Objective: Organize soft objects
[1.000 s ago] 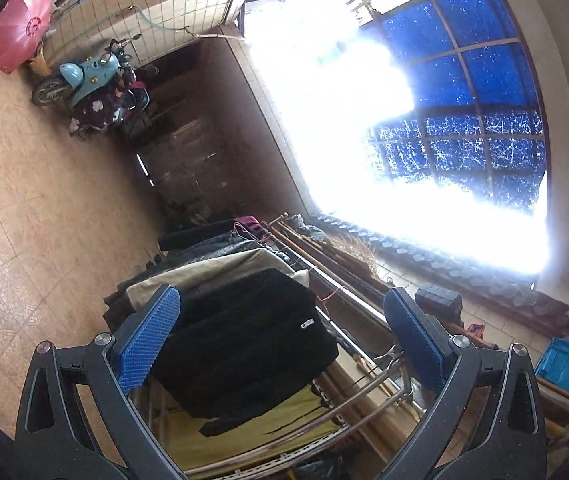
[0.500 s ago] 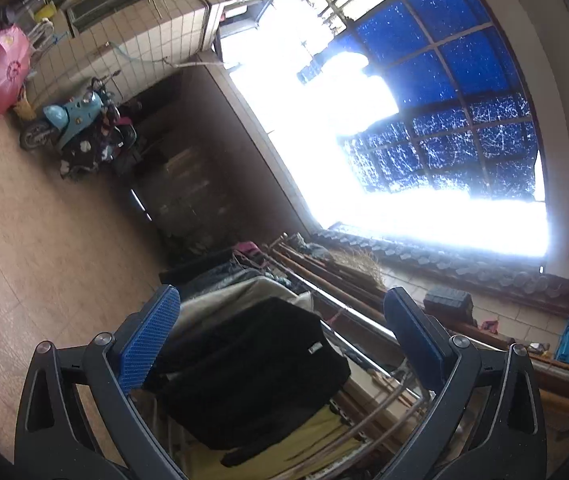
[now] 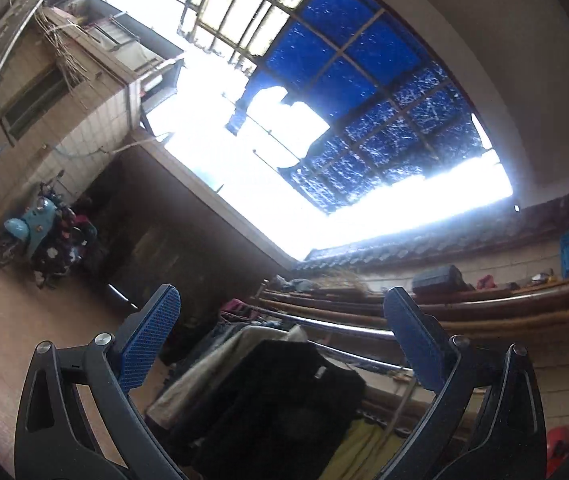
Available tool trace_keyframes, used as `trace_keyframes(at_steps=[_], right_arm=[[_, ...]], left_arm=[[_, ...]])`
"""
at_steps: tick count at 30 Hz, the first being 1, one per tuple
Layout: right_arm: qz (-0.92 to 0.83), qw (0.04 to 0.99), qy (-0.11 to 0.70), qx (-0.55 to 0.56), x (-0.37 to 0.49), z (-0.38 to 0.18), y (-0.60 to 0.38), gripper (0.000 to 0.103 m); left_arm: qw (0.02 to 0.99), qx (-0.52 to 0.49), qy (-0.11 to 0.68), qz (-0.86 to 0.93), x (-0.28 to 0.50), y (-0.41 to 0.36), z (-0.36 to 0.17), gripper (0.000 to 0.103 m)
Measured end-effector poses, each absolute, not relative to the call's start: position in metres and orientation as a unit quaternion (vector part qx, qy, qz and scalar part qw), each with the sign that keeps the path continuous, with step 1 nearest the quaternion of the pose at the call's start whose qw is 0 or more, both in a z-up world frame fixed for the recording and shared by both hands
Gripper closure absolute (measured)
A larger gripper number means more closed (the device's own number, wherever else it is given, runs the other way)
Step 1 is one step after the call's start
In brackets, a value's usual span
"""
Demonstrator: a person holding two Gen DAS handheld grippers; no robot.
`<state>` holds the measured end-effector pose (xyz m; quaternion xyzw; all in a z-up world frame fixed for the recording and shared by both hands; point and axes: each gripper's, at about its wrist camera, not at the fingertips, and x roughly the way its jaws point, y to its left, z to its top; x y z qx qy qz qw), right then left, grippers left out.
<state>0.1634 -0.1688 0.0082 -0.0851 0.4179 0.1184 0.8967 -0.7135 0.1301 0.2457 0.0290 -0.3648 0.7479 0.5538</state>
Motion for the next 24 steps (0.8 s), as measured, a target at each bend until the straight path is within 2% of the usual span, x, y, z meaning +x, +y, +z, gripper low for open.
trace_keyframes(at_steps=[3, 6, 11, 16, 24], right_arm=[[0.118, 0.897, 0.418, -0.085, 0.163, 0.008, -0.169, 0.0], [0.118, 0.897, 0.418, -0.085, 0.163, 0.008, -0.169, 0.0], [0.118, 0.897, 0.418, -0.085, 0.163, 0.008, -0.169, 0.0], [0.118, 0.897, 0.418, -0.085, 0.163, 0.008, -0.169, 0.0], [0.118, 0.897, 0.418, -0.085, 0.163, 0.008, -0.169, 0.0]], left_arm=[[0.659, 0.012, -0.354, 0.663, -0.65, 0.133, 0.254, 0.0], [0.774, 0.008, -0.309, 0.553, -0.573, 0.128, 0.262, 0.0], [0.938, -0.016, -0.133, 0.32, -0.412, 0.121, 0.251, 0.0], [0.986, -0.066, 0.039, 0.147, -0.251, 0.104, 0.209, 0.0], [0.972, -0.121, 0.2, 0.027, -0.068, 0.056, 0.14, 0.0]])
